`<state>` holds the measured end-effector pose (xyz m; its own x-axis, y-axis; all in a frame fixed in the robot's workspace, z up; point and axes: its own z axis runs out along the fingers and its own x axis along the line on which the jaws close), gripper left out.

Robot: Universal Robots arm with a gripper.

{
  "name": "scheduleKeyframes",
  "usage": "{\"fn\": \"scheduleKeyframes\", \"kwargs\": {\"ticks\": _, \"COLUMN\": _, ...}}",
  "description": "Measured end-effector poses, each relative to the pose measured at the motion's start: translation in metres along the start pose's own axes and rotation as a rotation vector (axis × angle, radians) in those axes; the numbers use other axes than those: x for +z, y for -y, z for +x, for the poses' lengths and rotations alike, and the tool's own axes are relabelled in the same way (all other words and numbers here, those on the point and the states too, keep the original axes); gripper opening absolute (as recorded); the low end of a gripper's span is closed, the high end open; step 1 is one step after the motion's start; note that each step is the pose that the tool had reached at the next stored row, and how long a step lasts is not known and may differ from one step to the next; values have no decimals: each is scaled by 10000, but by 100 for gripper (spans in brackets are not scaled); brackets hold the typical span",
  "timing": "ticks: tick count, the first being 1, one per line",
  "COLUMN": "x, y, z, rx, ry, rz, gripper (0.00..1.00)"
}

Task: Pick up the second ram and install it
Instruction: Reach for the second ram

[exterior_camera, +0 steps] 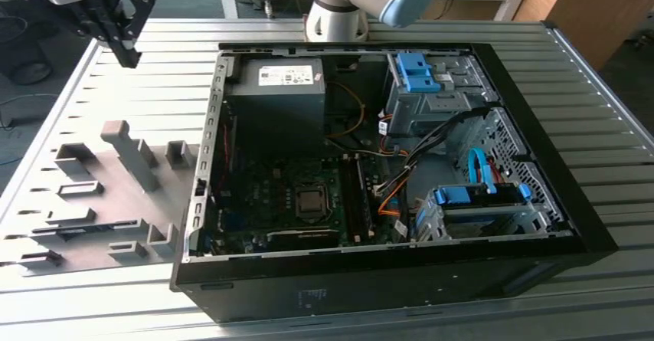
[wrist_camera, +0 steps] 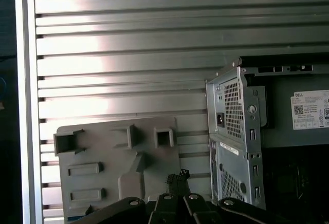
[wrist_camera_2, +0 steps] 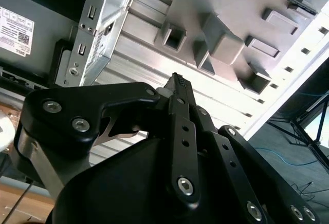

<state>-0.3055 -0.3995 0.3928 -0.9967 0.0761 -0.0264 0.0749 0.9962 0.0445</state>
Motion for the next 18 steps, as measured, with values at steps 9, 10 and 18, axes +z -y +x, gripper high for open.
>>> {"fn": "scheduleKeyframes", "kwargs": {"ticks": 9, "x": -3, "y": 24, "z": 320, "rx": 1, "ry": 1, "rz": 0, "gripper": 11}}
{"fn": "scheduleKeyframes", "kwargs": {"ticks": 10, "x": -4, "y": 27, "z": 355, "rx": 2, "ry": 0, "rz": 1, "gripper": 11}}
{"fn": "scheduleKeyframes", "kwargs": {"ticks": 18, "x": -1, "y": 44, "z": 579, "rx": 1, "ry": 0, "rz": 1, "gripper": 11}}
